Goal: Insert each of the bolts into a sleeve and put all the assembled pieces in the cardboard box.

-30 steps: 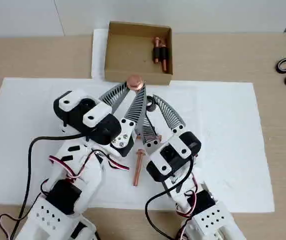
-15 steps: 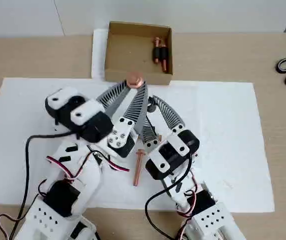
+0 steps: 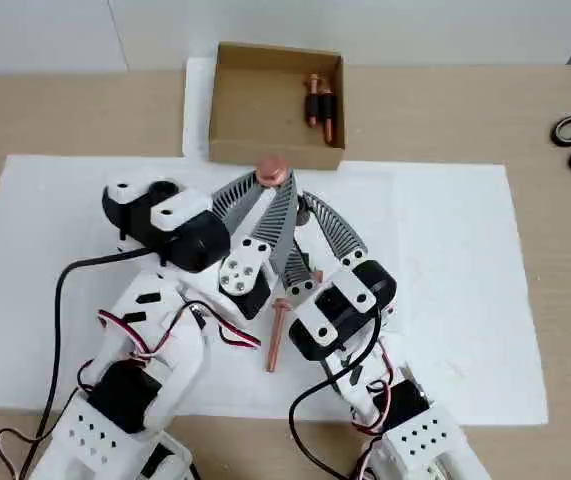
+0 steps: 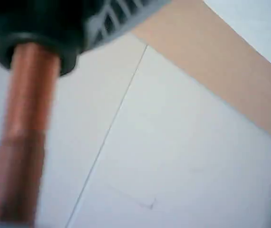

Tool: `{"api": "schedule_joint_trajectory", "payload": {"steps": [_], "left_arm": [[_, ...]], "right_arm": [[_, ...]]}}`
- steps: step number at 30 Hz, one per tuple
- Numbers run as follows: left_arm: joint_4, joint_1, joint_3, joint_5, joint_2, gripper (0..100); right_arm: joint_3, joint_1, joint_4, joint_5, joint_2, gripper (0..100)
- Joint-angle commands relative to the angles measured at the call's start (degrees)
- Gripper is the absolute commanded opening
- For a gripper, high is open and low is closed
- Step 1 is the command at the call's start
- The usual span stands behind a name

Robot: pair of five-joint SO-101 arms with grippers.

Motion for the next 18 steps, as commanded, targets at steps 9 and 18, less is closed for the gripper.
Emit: {"api": "schedule_joint_trajectory", "payload": {"steps": [9,18], "left_arm": [[13.54,0.26,-2.33,-5.01,-0.97,27],[18.55,-0.26,-8.04,-5.27,-0.88,34]], "right_arm": [[-5.01,3.30,-0.13,0.26,-1.36,0.5],[-5.89,3.30,0.22,0.26,-1.27,0.5]]}}
